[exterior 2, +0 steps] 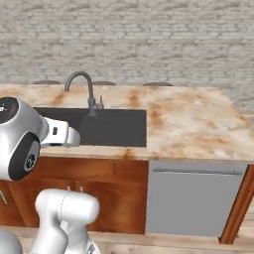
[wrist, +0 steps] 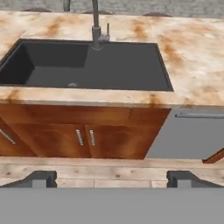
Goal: Retrieve the fish from the fridge and place it on the saucepan with marinade on the stove.
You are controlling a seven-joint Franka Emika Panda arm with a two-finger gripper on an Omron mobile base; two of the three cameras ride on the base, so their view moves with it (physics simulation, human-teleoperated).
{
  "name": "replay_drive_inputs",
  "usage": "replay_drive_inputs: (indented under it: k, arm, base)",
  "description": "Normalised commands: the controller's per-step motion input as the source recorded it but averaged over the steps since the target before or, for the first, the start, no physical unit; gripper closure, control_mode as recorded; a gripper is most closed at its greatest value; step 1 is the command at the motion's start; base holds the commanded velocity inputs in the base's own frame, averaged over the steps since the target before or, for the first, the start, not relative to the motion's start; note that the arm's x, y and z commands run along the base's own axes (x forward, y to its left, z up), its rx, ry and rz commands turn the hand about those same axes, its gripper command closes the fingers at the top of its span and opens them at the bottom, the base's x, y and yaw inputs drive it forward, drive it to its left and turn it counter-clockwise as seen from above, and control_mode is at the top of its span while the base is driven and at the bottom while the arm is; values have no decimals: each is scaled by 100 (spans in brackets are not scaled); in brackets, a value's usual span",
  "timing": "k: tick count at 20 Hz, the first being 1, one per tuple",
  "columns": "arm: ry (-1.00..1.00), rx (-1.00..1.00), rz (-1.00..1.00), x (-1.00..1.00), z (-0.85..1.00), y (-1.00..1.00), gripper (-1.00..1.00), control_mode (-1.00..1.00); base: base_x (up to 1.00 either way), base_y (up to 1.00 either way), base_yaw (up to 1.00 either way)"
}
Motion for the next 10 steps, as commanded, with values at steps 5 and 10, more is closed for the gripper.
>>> replay_drive_inputs:
  k: [5, 10]
  arm:
    - [0, 0, 0, 0, 0, 0, -100, 100]
    - [0, 0, 0, 0, 0, 0, -100, 100]
  base:
    - [25, -7, -95]
    - [25, -10, -92]
